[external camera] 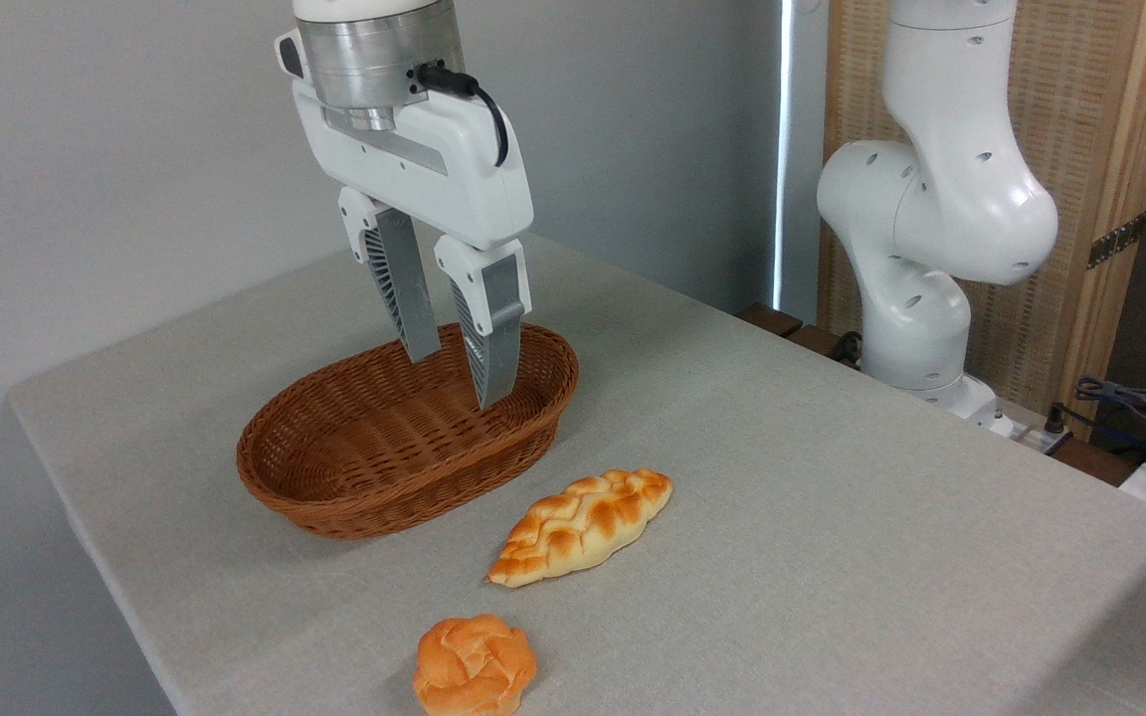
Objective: Put bread into the basket
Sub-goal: 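Raise the open gripper from the basket and move toward the braided roll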
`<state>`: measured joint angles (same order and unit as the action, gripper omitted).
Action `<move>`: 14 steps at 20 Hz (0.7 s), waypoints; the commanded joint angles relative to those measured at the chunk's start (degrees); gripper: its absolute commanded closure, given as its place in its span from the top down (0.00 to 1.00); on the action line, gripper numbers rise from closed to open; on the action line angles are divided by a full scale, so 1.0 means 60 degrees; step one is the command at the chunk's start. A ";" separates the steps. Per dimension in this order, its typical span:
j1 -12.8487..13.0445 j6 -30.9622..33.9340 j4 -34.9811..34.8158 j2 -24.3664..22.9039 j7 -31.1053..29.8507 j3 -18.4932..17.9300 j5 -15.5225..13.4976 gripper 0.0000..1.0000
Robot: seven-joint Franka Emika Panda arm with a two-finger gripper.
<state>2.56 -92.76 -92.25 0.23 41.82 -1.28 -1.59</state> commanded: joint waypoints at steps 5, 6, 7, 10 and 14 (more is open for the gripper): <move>0.0058 0.0182 0.0097 0.0020 0.0164 -0.0182 0.0002 1.00; 0.0058 0.0182 0.0097 0.0020 0.0164 -0.0211 0.0002 1.00; 0.0058 0.0182 0.0097 0.0020 0.0164 -0.0212 0.0002 1.00; 0.0058 0.0182 0.0097 0.0020 0.0164 -0.0226 0.0002 1.00; 0.0058 0.0197 0.0083 -0.0023 0.0164 -0.0241 -0.0028 1.00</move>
<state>2.53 -92.76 -92.25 0.37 41.82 -1.92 -1.59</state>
